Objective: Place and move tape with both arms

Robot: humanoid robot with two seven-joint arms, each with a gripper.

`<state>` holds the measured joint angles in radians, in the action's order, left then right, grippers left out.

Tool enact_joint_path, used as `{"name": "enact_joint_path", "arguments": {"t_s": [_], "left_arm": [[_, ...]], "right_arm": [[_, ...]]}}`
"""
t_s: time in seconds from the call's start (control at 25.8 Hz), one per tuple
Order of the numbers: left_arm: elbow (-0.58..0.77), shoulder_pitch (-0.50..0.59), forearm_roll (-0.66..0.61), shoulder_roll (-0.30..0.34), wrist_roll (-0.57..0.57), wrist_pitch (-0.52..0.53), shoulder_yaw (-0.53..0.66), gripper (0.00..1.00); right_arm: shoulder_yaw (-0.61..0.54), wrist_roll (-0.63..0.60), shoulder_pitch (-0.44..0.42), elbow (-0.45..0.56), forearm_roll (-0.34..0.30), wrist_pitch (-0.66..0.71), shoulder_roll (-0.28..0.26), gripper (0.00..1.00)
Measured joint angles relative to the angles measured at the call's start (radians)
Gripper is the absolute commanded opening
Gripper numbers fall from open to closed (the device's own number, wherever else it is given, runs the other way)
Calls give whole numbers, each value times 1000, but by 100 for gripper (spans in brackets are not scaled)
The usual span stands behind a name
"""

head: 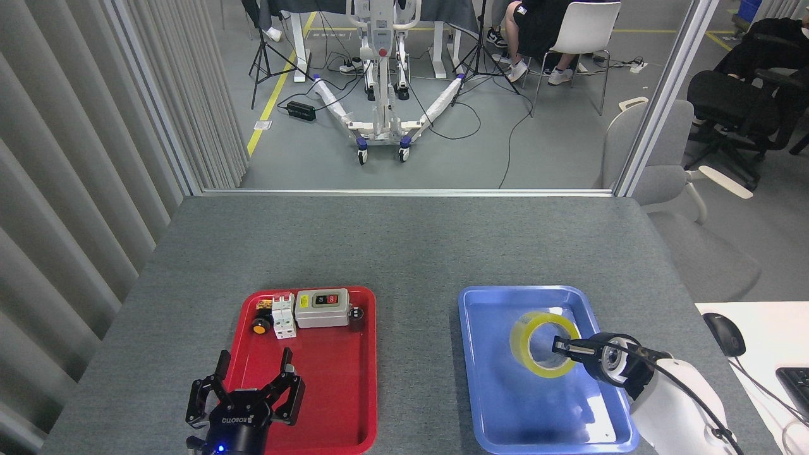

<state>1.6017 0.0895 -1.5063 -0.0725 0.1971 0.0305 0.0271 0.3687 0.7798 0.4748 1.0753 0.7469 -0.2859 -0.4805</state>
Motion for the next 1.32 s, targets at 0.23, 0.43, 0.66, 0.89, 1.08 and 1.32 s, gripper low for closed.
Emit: {"name": "enact_joint_path", "arguments": {"t_s": [0.23,0.43,0.66,0.89,1.08,1.32], "left_arm": [[0,-1,0,-1,0,-8,3,100],[0,0,1,0,2,-8,2,100],[-1,3,10,2,0,13,1,100],[-3,6,27,10,-4,29,0,100],[-3,6,29,15,0,43,0,100],[-5,4,29,16,1,45,0,100]], "right_arm": [[-1,-7,-6,0,16,1,12,38],[-1,-15,-8,0,20,1,18,38],[-3,-35,-8,1,21,1,22,45],[-36,-97,-20,45,75,44,28,93],[-138,-225,-146,189,270,85,33,99],[-310,-580,-316,381,499,247,91,99]]}}
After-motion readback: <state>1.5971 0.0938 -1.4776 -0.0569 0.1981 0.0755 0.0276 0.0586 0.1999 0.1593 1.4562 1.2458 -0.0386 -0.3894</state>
